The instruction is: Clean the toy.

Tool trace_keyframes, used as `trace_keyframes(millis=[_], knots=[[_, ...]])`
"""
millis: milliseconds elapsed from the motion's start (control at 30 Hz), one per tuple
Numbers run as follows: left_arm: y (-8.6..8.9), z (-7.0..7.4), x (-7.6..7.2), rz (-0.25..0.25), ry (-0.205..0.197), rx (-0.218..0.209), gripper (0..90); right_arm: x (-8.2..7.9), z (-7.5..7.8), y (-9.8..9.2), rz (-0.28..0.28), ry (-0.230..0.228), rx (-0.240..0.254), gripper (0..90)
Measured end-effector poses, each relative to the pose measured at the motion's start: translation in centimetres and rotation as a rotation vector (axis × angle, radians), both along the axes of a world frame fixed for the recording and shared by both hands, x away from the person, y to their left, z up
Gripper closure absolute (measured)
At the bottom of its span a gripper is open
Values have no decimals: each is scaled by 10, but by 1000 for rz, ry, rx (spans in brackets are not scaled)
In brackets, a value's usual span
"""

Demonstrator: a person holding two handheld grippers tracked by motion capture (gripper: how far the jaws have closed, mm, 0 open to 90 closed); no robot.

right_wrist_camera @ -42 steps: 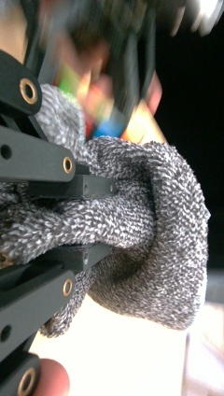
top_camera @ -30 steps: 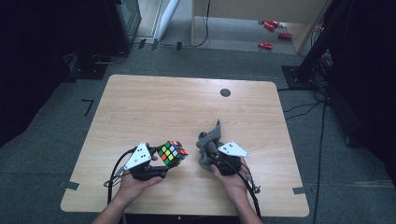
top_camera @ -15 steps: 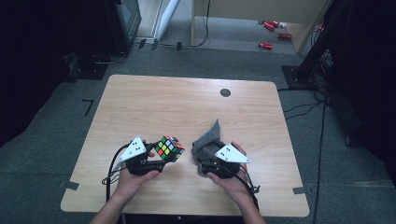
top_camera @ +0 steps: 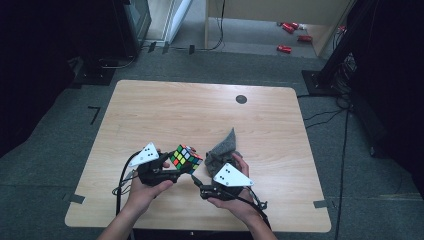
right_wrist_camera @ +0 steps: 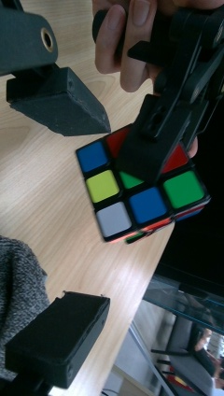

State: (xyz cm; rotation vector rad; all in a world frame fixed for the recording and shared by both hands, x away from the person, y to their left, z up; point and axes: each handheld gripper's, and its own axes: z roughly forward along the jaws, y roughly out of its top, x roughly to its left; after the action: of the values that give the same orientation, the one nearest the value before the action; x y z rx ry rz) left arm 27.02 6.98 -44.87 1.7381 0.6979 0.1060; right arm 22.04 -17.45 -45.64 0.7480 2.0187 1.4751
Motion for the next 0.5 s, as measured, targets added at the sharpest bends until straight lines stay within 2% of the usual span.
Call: trace_keyframes(millis=[100,267,433,500], knots=[[-2,0,0,-8,28,-8,343,-2,1,3,13,-19,-14,136],[-4,1,1,-26,73,-21,343,-4,-3,11,15,-46,-73,134],[-8,2,-1,-48,86,-14,342,-1,-10,17,4,-46,-104,143],[-9,3,-1,-61,101,-24,342,0,-12,17,-12,-52,-116,168]])
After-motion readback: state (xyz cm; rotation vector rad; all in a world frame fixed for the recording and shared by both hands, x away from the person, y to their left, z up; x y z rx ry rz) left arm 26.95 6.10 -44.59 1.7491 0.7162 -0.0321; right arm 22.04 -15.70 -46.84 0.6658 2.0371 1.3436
